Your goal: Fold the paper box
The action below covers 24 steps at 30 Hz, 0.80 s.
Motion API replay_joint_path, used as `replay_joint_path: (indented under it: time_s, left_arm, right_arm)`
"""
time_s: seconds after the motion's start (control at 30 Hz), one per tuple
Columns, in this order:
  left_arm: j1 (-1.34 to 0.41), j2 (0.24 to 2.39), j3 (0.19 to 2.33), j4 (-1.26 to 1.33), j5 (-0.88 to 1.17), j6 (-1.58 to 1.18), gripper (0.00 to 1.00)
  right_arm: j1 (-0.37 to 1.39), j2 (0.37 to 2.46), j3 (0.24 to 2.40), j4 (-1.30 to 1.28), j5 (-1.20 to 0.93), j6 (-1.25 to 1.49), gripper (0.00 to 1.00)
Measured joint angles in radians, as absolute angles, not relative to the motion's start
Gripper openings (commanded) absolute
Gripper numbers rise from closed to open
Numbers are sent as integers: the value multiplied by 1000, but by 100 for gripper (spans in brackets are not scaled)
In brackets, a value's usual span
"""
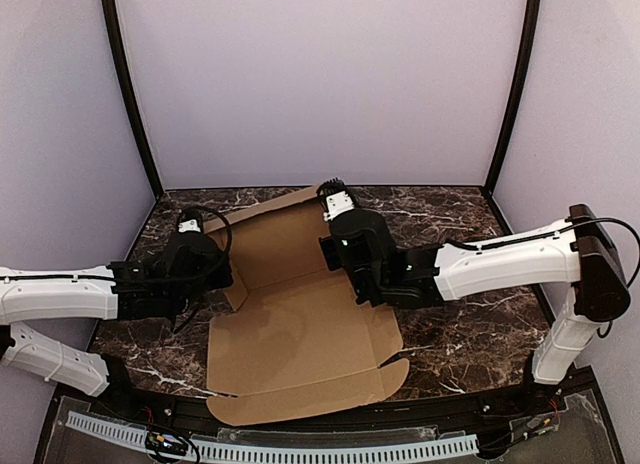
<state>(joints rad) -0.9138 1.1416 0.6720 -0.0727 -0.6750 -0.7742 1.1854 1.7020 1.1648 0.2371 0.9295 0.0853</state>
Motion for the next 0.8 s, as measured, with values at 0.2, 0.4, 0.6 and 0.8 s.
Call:
replay_joint_path:
  time_s: [0.2, 0.4, 0.6, 0.8]
  left_arm:
    - [-915, 1154, 606, -15, -691, -807, 20]
    - [-919, 1153, 517, 90, -698, -833, 1]
    - [-919, 1124, 493, 130, -706, -826, 1]
    - [-919, 1119, 494, 125, -709, -823, 7]
  right_arm:
    - [1202, 1702, 1165, 205, 929, 93, 0]
    - [1215, 1702, 1175, 161, 919, 107, 0]
    - [1223, 1702, 1184, 160, 922, 115, 0]
    - [1224, 1702, 1185, 166, 922, 114, 0]
